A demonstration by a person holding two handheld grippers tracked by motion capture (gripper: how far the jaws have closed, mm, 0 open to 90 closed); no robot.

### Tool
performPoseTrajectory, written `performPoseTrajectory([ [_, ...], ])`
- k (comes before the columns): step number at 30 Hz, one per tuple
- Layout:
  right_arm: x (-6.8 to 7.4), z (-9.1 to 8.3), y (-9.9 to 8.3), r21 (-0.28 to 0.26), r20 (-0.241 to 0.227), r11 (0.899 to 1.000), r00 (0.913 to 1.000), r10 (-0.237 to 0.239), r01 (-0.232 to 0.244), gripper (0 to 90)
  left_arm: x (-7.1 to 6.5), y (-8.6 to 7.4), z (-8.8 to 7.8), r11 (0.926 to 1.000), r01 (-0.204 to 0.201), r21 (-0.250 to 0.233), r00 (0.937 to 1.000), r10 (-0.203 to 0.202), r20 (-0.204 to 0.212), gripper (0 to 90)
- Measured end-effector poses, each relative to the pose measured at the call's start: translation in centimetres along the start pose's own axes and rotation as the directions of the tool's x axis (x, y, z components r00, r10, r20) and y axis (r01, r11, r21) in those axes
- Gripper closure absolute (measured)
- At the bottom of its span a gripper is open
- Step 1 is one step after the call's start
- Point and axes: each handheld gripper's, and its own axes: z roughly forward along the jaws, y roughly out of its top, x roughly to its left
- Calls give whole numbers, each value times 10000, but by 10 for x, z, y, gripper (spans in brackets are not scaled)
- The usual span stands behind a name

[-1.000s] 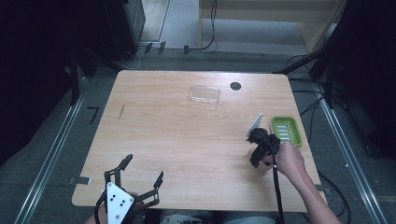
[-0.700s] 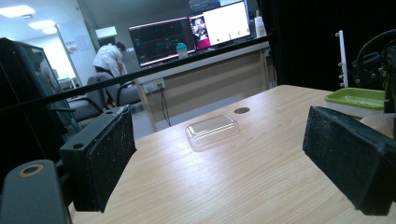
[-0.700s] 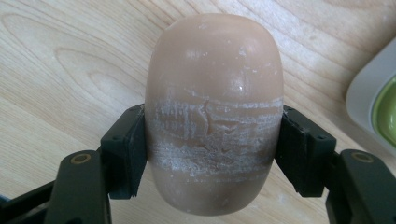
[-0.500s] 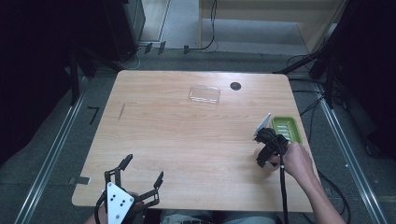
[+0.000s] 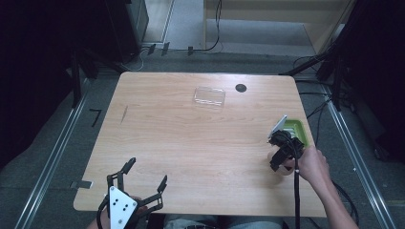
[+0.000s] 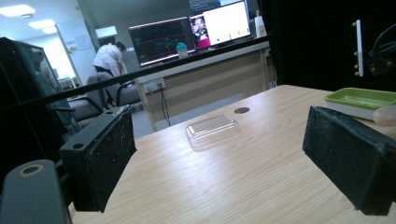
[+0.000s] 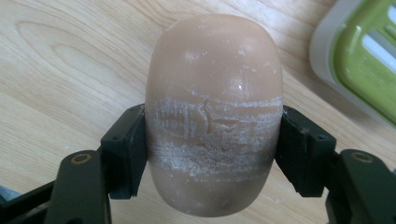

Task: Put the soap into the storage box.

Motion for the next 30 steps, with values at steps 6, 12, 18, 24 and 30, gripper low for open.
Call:
performPoseTrajectory([
  [6, -6, -2, -4, 12, 55, 9999, 9999, 161, -161, 333, 0, 0, 0, 10000, 22, 1, 10000, -22, -23, 99],
  [12, -10, -5, -7, -26, 93, 9997, 9996, 260, -260, 333, 0, 0, 0, 10000, 26, -8, 10000, -26, -13, 99],
  [18, -15, -8, -10, -57, 104, 9992, 9991, 405, -405, 333, 0, 0, 0, 10000, 27, -7, 10000, -27, -22, 99],
  [24, -20, -13, -13, -193, 161, 9983, 9983, 554, -551, 333, 0, 0, 0, 10000, 17, -9, 10000, -17, -13, 99],
  [30, -26, -18, -16, -355, 231, 9970, 9973, 693, -684, 334, 0, 0, 0, 10000, 26, -3, 10000, -26, -19, 99],
])
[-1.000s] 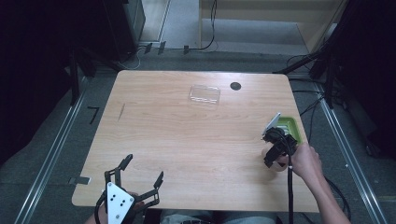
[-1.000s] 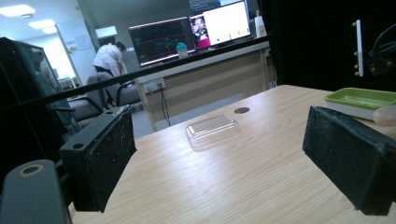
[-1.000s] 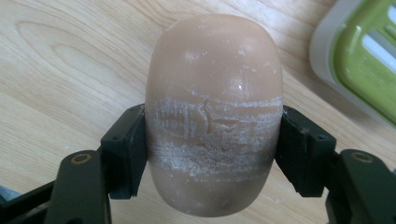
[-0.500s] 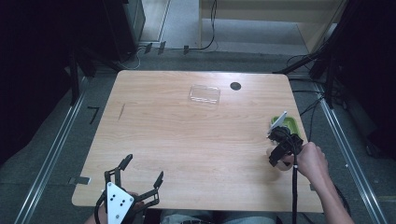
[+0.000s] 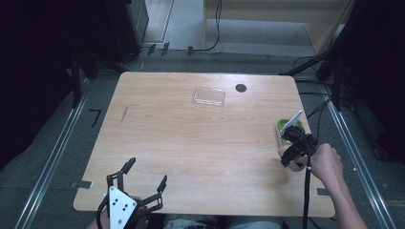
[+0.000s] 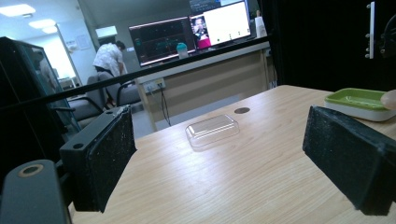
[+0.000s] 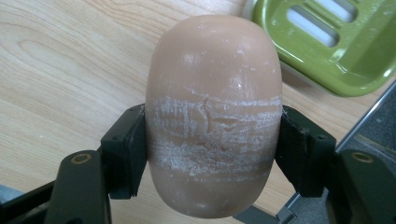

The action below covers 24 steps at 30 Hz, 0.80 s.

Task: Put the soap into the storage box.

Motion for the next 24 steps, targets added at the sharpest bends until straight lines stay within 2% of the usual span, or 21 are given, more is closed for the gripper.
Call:
performPoseTrajectory([
  [4, -4, -2, -1, -39, 22, 9998, 9998, 199, -199, 333, 0, 0, 0, 10000, -3, -5, 10000, 3, 1, 99],
  [24, -22, -7, 6, -159, 80, 9984, 9985, 541, -539, 334, -1, 0, 1, 10000, -60, 9, 10000, 60, 61, 99],
])
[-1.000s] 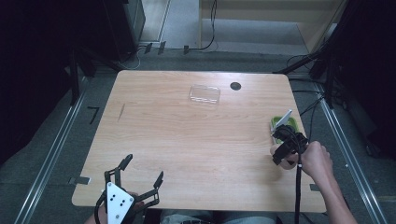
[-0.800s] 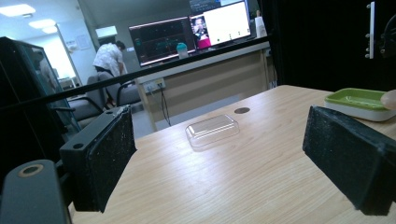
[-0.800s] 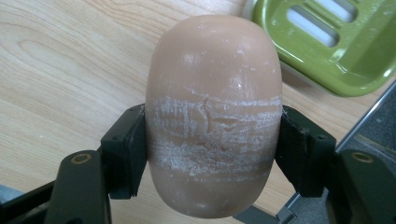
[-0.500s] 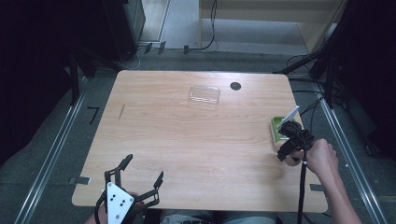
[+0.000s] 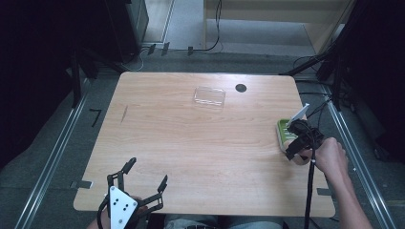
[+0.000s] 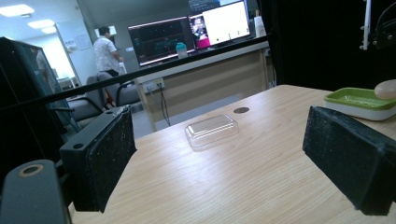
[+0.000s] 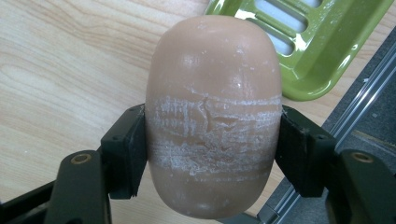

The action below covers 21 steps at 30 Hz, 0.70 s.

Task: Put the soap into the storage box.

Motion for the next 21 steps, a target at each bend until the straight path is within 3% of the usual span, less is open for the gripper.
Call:
performPoseTrajectory([
  [21, -21, 0, 23, -252, -142, 9981, 9983, 567, -570, 333, 0, 0, 1, 10000, 13, 32, 10000, -13, 8, 99],
])
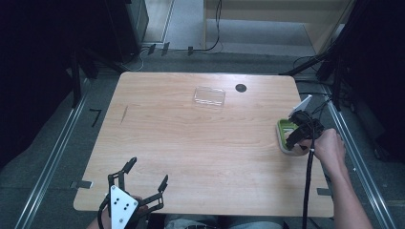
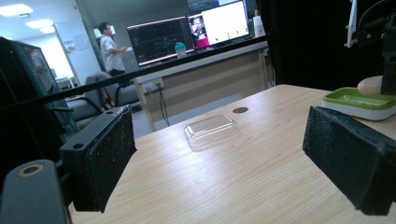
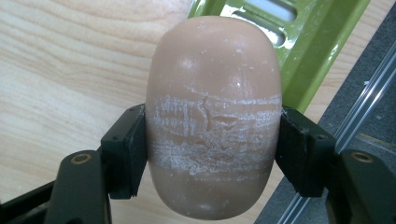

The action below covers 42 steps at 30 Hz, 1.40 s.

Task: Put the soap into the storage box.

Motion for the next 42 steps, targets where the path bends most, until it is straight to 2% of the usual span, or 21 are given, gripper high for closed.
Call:
performPoseTrajectory([
  [3, -2, 1, 2, -18, 16, 10000, 10000, -38, 38, 333, 0, 0, 0, 10000, 0, 1, 10000, 0, 7, 99],
  [13, -13, 2, 16, -248, -237, 9983, 9984, 515, -521, 333, 0, 0, 0, 10000, 10, -13, 10000, -10, 21, 99],
  [23, -20, 4, 23, -369, -356, 9958, 9960, 820, -833, 333, 0, 0, 0, 10000, 13, -10, 10000, -13, 21, 99],
  [33, -18, 8, 34, -381, -305, 9949, 9953, 918, -929, 333, 0, 0, 0, 10000, 19, -10, 10000, -19, 26, 99],
  [42, -21, 10, 37, -491, -294, 9922, 9932, 1129, -1143, 334, 0, 0, 0, 10000, 14, -22, 10000, -14, 28, 99],
])
